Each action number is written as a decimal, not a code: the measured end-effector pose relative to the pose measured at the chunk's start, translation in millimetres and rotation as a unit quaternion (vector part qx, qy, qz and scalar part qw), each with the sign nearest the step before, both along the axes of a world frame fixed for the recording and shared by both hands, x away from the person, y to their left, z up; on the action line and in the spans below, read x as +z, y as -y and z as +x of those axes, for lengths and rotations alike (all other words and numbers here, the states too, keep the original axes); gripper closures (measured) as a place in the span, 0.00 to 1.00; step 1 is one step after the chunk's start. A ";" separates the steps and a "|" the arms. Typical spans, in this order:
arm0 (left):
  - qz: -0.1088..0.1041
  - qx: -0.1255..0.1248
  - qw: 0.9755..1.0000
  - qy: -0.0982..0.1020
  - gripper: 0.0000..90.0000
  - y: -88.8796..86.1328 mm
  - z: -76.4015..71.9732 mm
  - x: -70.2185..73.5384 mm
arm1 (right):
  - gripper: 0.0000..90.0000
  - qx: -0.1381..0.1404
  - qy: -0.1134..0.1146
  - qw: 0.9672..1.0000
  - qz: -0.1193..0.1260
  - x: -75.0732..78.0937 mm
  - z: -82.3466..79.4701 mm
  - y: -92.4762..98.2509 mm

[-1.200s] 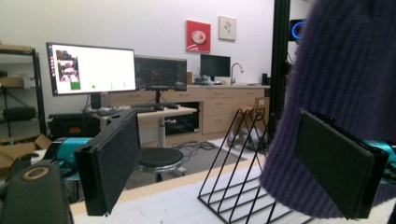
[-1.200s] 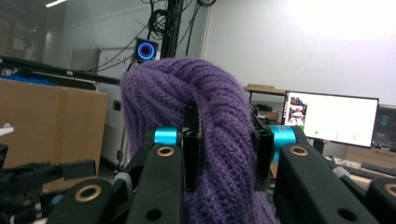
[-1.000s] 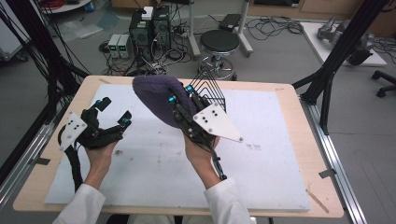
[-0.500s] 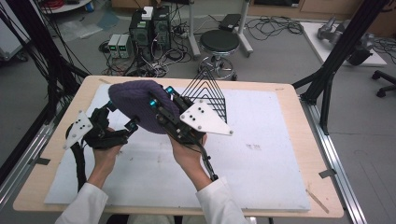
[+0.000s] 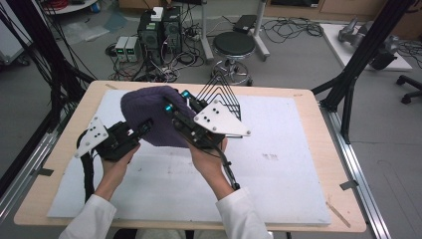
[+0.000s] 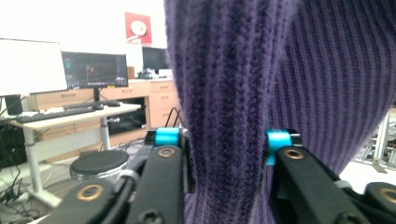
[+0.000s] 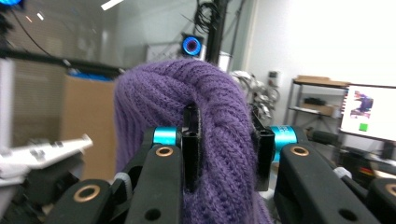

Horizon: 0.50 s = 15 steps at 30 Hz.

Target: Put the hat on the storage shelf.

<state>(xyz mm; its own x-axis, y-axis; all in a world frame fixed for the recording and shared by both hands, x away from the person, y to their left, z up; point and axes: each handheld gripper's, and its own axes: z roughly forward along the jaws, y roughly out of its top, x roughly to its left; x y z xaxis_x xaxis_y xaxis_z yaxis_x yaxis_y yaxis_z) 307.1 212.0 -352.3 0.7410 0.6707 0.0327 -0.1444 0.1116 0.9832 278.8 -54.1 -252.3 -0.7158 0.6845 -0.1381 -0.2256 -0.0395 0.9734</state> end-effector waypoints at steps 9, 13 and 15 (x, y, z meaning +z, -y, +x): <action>0.004 -0.020 0.999 -0.029 0.90 23.6 18.7 20.6 | 0.82 -0.060 0.001 0.998 -0.007 11.3 15.3 35.9; 0.004 -0.019 0.999 -0.025 0.90 33.4 31.0 27.2 | 0.82 -0.079 0.001 0.997 -0.011 16.9 24.9 47.1; 0.003 -0.017 1.000 -0.023 0.90 37.3 36.3 32.3 | 0.82 -0.091 0.001 0.996 -0.008 21.8 30.0 53.4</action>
<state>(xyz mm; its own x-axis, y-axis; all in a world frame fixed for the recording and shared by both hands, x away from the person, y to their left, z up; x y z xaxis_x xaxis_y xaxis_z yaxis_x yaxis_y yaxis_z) 343.5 174.7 -320.0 0.7636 0.6457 0.0028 -0.0962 0.1095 0.9893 308.8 -107.5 -230.5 -0.5804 0.8001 -0.1517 -0.2302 0.0175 0.9730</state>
